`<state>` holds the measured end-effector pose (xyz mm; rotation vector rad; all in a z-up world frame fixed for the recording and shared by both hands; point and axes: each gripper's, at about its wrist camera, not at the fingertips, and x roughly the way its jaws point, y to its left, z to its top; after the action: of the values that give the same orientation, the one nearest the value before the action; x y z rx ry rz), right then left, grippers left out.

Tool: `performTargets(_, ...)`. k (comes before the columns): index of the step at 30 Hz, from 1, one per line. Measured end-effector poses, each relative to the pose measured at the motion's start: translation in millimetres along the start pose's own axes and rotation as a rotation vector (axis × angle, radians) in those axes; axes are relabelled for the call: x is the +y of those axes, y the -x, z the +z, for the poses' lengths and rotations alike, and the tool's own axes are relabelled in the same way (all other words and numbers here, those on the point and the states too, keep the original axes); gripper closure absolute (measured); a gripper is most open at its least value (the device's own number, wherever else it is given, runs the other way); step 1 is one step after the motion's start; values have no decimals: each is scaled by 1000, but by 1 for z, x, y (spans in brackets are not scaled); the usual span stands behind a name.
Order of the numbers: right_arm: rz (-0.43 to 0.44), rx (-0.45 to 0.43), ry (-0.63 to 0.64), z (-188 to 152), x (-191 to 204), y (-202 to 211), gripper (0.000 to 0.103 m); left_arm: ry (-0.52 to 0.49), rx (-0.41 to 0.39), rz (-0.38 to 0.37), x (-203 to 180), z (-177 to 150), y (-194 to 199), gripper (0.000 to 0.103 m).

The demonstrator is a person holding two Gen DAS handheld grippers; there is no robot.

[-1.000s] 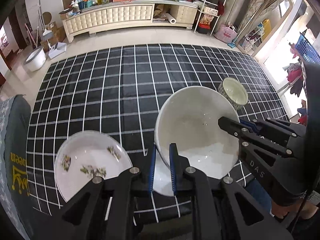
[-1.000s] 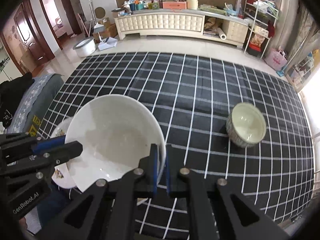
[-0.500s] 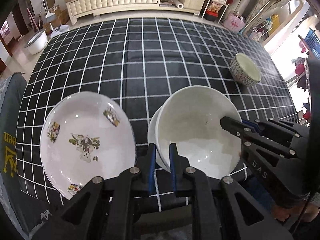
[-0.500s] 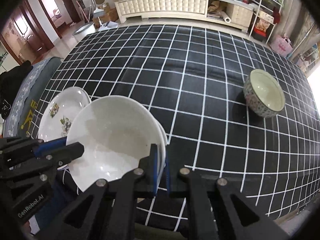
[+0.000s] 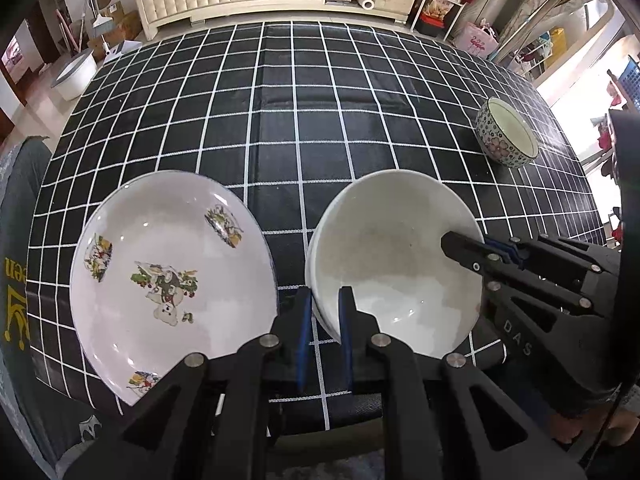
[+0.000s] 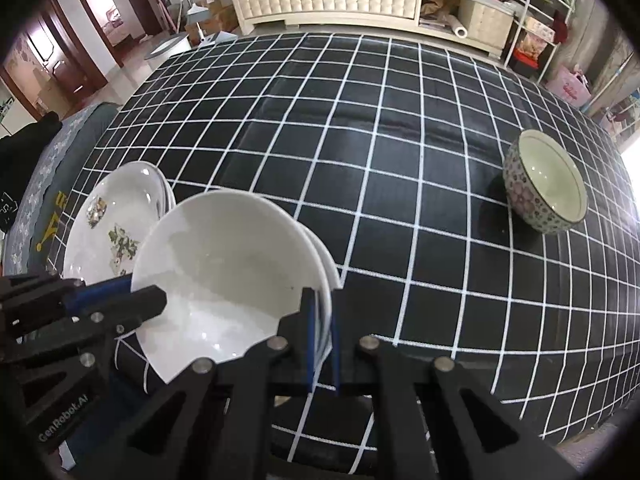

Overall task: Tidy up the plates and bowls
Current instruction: 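Carry the cream bowl with both grippers and lower it into the white bowl, then open both grippers and move them toward the small patterned bowl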

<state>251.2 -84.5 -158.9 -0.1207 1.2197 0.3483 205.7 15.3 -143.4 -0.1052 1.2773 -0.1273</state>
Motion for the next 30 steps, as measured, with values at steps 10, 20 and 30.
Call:
performTargets(10,-49,10,64,3,10,-2,94,16,11,-7,3,-4,-3,91)
performTargets(20,-43,37,52,3,6,-2,93,8,-4,-1,0,-5,1,91)
performTargets(30,9,33,23,3,0,6,81,7,-39,-11,0,-6,13,85)
